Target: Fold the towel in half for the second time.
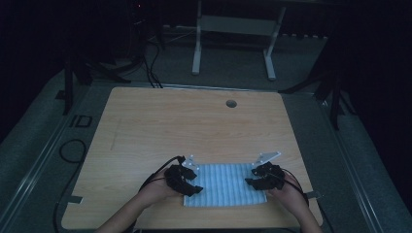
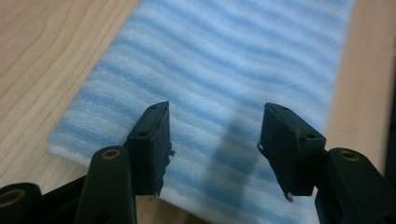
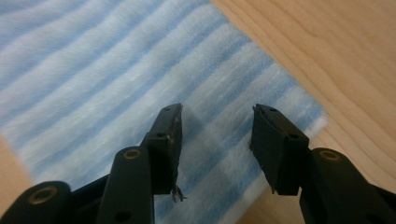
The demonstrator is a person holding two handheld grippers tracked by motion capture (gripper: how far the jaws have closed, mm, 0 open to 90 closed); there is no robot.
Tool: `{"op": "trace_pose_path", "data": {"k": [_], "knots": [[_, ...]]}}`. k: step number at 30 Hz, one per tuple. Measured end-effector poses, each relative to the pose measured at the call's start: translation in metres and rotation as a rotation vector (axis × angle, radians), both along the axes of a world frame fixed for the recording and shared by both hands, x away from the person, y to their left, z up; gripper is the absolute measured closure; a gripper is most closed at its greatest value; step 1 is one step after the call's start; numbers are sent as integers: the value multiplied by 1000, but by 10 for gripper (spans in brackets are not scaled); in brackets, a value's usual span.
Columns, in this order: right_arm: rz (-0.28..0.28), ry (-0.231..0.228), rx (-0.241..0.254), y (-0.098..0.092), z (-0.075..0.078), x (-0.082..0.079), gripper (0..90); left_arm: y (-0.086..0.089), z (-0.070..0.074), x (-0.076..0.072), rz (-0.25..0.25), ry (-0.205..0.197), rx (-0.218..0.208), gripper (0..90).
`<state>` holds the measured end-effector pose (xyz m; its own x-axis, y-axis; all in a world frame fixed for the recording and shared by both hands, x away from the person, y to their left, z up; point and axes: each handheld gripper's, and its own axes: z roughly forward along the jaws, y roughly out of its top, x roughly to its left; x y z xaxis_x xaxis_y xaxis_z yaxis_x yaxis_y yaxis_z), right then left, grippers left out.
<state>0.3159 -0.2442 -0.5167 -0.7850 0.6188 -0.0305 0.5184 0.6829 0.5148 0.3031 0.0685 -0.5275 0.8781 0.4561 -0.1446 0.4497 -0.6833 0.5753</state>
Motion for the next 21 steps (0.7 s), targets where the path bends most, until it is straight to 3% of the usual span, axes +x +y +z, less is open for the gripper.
{"op": "trace_pose_path", "data": {"k": [4,7,21], "knots": [[-5,11,-5,3,-8,12,520,2,-5,10,18,10,0,432],[-12,20,8,4,-9,19,519,5,-5,17,32,-10,23,433],[-39,68,-1,23,-8,69,511,13,-3,56,90,-8,59,433]]}}
